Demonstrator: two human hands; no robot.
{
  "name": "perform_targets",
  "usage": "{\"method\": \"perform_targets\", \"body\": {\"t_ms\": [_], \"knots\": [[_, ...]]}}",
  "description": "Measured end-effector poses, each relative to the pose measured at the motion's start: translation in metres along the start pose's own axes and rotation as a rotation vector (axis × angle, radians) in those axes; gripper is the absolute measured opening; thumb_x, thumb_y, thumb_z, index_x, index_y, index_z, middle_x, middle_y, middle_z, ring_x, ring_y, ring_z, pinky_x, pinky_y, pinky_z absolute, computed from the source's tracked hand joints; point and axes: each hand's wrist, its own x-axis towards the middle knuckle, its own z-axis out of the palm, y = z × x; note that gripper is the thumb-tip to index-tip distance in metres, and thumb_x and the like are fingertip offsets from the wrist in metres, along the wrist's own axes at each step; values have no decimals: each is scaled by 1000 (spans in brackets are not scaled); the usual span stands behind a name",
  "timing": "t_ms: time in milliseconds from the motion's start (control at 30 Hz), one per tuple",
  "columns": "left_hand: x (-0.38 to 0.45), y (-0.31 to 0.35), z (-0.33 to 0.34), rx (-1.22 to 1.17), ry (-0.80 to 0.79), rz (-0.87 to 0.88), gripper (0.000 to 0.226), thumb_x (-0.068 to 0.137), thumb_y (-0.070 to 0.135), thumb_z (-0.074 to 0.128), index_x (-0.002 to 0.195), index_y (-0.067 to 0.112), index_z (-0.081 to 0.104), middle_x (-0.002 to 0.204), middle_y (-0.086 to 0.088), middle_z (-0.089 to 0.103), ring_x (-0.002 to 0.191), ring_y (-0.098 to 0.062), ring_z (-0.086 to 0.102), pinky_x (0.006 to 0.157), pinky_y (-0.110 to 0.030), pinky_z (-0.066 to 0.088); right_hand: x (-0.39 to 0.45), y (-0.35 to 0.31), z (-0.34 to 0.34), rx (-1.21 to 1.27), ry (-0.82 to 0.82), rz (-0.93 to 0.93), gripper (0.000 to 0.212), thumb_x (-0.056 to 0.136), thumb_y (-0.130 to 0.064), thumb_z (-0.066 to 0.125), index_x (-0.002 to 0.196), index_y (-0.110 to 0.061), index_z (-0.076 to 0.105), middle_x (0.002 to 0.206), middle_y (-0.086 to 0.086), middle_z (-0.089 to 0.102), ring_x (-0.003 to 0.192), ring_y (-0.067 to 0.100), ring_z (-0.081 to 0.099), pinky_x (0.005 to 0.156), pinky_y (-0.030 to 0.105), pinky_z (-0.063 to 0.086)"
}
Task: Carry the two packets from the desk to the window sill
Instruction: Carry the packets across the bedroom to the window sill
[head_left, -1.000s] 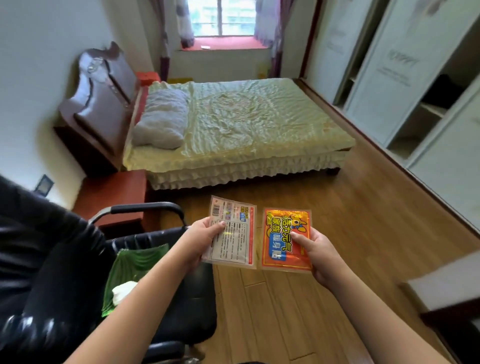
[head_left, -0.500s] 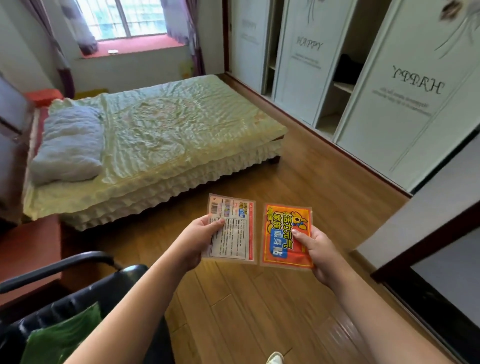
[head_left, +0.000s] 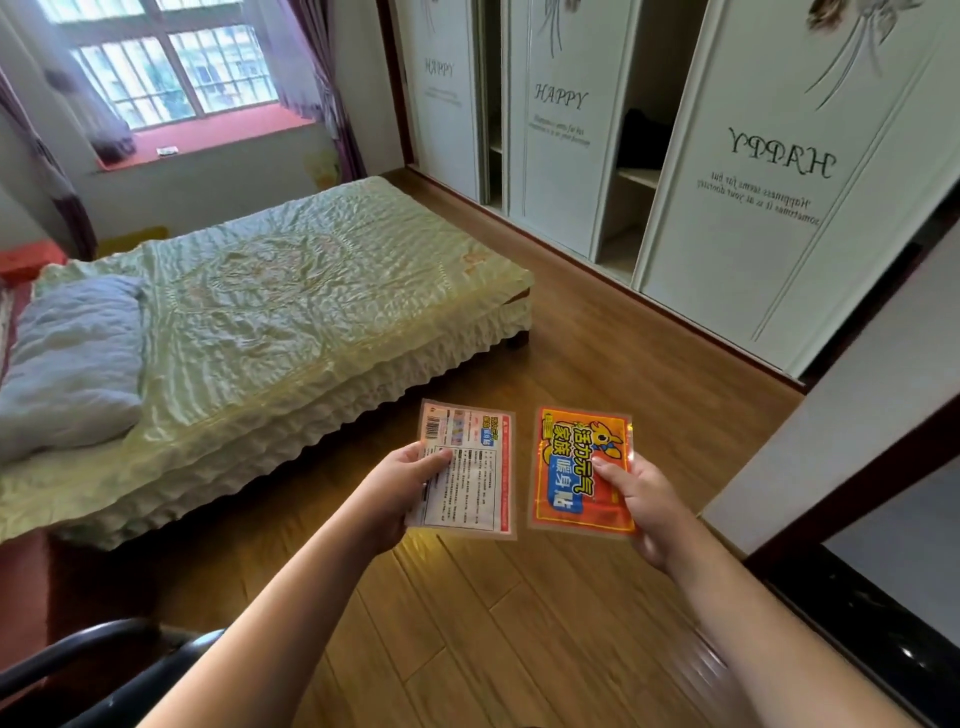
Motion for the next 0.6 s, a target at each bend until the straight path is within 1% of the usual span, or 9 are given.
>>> {"method": "perform_targets", "body": {"t_ms": [167,333,433,600], "knots": [[50,20,1,24,-26,-19,25,101,22,56,121,9,63,105,-16,80,96,-32,78,75,-42,64,36,-17,2,42,18,3,16,96,-12,59,112,-11,61,91,10,81,77,25,78,57,35,62],[107,50,-9,11,-63,-4,25,101,22,56,121,9,64,104,-15,81,95,-30,78,68,-37,64,83,-38,16,72,53,3,14,96,-12,59,110,-12,61,88,10,81,74,24,78,55,35,62],[135,68,-17,-1,-93,-13,25,101,22,55,121,9,64,102,-14,81,92,-29,79,65,-35,64,110,-52,33,77,60,10,16,96,-13,60,112,-10,60,91,13,80,77,27,78,58,38,63],[177,98,-32,-6,-153,-42,25,102,23,54,122,9,63,104,-16,80,94,-30,78,65,-35,63,147,-66,57,7,80,-29,16,97,-15,60,112,-13,60,93,12,81,79,27,78,57,36,62]]}}
